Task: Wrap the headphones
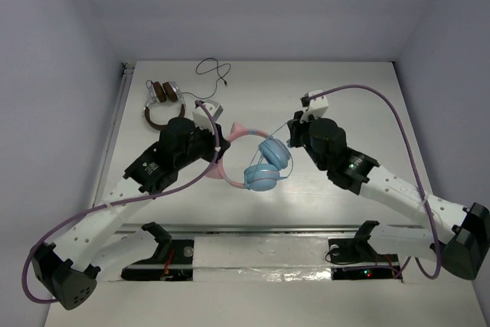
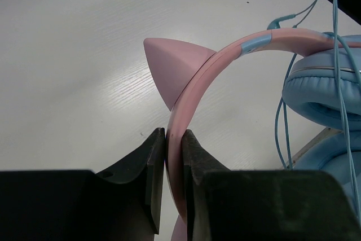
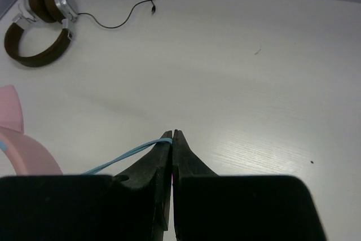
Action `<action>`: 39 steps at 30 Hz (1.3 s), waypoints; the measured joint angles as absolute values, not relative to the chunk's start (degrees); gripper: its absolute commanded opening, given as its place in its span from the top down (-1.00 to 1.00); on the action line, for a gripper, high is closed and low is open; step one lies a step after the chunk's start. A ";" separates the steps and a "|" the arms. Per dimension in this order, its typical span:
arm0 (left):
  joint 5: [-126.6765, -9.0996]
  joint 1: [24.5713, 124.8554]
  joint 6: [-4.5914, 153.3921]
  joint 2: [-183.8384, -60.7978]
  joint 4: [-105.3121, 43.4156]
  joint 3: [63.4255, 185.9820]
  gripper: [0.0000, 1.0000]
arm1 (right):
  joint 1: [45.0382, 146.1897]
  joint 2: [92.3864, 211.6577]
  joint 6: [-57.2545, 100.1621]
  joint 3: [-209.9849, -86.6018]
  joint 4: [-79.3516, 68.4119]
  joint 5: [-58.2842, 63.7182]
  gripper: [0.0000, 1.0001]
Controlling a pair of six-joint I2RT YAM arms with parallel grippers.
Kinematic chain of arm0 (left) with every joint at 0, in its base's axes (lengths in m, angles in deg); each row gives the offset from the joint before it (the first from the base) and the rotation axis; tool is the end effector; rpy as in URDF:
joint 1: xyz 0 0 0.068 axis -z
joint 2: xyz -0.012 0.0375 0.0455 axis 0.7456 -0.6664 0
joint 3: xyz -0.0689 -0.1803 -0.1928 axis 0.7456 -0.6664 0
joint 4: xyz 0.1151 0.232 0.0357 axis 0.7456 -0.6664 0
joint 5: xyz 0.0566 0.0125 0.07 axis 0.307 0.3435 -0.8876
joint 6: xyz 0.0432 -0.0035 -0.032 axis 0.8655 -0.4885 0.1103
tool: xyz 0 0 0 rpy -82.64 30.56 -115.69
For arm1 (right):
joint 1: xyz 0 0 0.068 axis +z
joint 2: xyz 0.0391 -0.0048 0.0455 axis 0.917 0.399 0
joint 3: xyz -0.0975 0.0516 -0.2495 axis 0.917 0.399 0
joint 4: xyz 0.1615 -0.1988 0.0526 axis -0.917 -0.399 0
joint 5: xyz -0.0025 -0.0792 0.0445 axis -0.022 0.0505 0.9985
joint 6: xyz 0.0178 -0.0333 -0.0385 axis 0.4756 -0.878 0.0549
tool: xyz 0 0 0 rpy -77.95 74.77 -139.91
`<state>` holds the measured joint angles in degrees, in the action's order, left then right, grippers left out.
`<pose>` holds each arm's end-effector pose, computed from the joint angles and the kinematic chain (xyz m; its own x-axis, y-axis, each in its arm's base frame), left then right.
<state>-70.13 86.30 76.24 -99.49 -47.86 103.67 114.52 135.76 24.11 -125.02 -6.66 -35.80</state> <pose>0.1638 -0.1330 0.3464 -0.3343 0.0483 -0.9412 0.6455 0.7394 -0.1913 0.1882 0.1820 0.3324 -0.2126 -0.0251 -0.9768 -0.2744 0.9610 0.0350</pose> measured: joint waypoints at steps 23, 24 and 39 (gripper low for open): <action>-64.20 85.47 67.41 -102.42 -41.52 107.91 1.00 | 110.32 124.76 40.57 -101.28 17.91 -10.25 0.50; -64.12 85.47 67.11 -102.68 -41.13 108.11 1.00 | 110.32 124.76 40.57 -100.91 18.50 -10.25 0.43; -63.37 85.47 64.33 -105.28 -37.13 113.96 1.00 | 109.62 122.97 38.87 -100.67 21.63 -10.25 0.71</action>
